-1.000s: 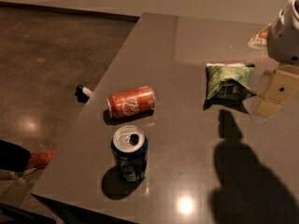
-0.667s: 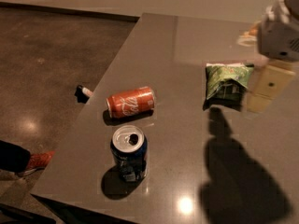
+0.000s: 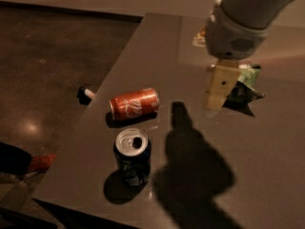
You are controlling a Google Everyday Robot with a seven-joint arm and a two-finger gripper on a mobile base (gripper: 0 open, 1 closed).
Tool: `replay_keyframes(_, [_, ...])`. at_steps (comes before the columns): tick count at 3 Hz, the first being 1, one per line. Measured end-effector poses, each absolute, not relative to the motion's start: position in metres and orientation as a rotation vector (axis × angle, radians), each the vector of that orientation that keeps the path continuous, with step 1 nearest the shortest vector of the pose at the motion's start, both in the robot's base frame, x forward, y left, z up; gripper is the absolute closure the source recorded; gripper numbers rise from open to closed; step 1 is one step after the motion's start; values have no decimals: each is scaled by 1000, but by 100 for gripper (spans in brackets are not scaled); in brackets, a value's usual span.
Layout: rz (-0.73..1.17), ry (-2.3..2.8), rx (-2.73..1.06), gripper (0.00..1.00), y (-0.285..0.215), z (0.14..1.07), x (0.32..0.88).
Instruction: Place coke can upright
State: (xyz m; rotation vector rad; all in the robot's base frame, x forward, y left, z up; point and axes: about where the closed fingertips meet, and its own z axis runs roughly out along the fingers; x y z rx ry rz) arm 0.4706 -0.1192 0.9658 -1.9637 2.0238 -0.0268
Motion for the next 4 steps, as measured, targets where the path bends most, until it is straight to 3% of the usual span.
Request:
replay_keyframes(2, [47,1894,-2163,0,-28,934,491])
replay_keyframes(4, [74,1855,-2316,0,27,883,500])
